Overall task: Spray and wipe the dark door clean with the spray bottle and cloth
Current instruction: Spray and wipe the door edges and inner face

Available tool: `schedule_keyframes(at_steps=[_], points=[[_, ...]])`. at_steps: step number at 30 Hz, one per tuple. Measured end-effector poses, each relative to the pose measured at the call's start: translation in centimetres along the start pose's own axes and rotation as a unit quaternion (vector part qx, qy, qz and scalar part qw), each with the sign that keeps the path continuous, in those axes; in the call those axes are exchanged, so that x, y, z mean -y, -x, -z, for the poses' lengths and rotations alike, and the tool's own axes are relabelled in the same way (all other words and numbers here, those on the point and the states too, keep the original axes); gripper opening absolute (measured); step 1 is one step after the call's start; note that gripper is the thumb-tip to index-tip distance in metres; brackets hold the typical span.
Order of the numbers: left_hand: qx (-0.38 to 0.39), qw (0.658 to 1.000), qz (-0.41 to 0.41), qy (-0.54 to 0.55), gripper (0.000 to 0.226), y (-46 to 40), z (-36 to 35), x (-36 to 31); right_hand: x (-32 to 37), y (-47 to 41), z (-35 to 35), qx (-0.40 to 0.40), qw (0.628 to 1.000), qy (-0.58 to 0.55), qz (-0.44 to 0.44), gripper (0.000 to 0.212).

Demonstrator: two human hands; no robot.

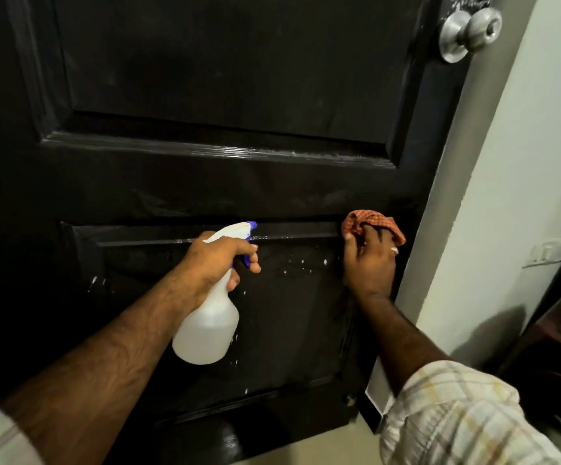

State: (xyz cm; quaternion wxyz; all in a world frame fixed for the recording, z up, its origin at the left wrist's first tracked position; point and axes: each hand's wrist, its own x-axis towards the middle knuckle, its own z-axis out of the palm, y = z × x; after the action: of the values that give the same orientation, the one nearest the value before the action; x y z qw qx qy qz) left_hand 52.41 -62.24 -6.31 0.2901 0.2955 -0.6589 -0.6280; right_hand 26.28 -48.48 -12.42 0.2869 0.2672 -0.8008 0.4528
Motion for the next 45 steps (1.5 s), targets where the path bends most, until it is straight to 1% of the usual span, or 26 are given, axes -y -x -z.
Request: schedule_keyframes(at_steps=[2,4,7,9,12,15,16,18,20,23,25,27,30,32,33,35,37,39,41,43,44,45], points=[[0.01,1.0,0.008,-0.017,0.02,-0.7,-0.8,0.4,-1.2,-1.2,0.7,-0.028,0.999,-0.027,-0.02,0.044],[0.019,0.999,0.02,-0.02,0.018,-1.2,-2.4,0.8,-1.4,-1.7,1.2,-0.038,0.997,-0.045,-0.046,0.041],[0.026,0.999,0.021,0.006,0.016,-1.5,-5.4,1.1,-1.1,-2.0,1.2,-0.046,0.994,-0.077,-0.064,0.04],[0.028,0.999,0.022,0.012,0.017,-1.5,-6.5,1.0,-0.5,-2.0,0.9,-0.071,0.988,-0.109,-0.086,0.041],[0.013,0.999,0.029,0.027,0.017,-1.5,-5.6,0.6,1.1,-2.8,0.6,-0.122,0.975,-0.151,-0.108,0.041],[-0.016,0.999,0.025,0.042,0.021,-1.3,-2.4,0.3,3.3,-2.6,-0.8,-0.142,0.971,-0.162,-0.108,0.03],[-0.025,0.999,0.019,0.04,0.023,-1.0,-1.0,0.3,4.0,-1.8,-1.4,-0.147,0.972,-0.162,-0.09,0.024],[-0.045,0.998,0.014,0.036,0.023,-0.4,1.5,0.3,5.1,0.4,-2.8,-0.137,0.982,-0.132,-0.017,0.019],[-0.063,0.997,0.021,0.031,0.021,0.1,4.0,0.5,6.1,2.7,-4.0,-0.106,0.988,-0.098,0.058,0.021],[-0.082,0.996,0.023,0.019,0.02,1.0,7.1,1.2,9.1,5.8,-4.9,-0.051,0.979,-0.092,0.176,0.031],[-0.095,0.995,0.024,0.015,0.02,1.4,8.2,1.9,11.4,7.3,-5.2,0.002,0.959,-0.089,0.269,0.039],[-0.103,0.994,0.024,0.008,0.021,1.8,8.3,2.4,12.4,7.6,-5.4,0.043,0.933,-0.086,0.346,0.041],[-0.098,0.995,0.026,0.004,0.021,1.6,7.3,2.6,10.3,5.6,-5.3,0.058,0.894,-0.053,0.441,0.037],[-0.084,0.996,0.034,0.004,0.021,1.1,5.9,2.6,7.5,3.8,-4.9,0.053,0.884,-0.029,0.463,0.035],[-0.074,0.997,0.037,0.006,0.021,0.6,4.9,2.7,5.7,2.9,-4.8,0.043,0.888,-0.027,0.458,0.035],[-0.059,0.997,0.036,0.017,0.02,-0.1,3.1,2.8,1.9,1.2,-4.5,0.014,0.91,-0.034,0.413,0.037],[-0.041,0.998,0.025,0.037,0.019,-0.7,1.0,2.9,-2.4,-0.7,-3.6,-0.015,0.949,-0.019,0.314,0.039],[-0.025,0.999,0.021,0.043,0.019,-1.0,-0.8,2.7,-5.5,-2.0,-1.9,-0.021,0.979,0.002,0.203,0.043],[-0.01,0.999,0.025,0.036,0.02,-1.1,-2.2,2.3,-6.4,-2.3,-0.9,-0.012,0.987,0.021,0.159,0.047],[0.0,0.999,0.027,0.035,0.022,-1.0,-3.0,1.9,-5.1,-1.9,-0.9,-0.014,0.991,0.012,0.129,0.046],[0.002,0.999,0.028,0.034,0.023,-0.9,-3.2,1.6,-3.7,-1.6,-1.1,-0.025,0.996,-0.013,0.08,0.045],[0.002,0.999,0.031,0.033,0.023,-0.9,-3.2,1.5,-1.9,-1.4,-1.2,-0.042,0.997,-0.057,0.001,0.045]])
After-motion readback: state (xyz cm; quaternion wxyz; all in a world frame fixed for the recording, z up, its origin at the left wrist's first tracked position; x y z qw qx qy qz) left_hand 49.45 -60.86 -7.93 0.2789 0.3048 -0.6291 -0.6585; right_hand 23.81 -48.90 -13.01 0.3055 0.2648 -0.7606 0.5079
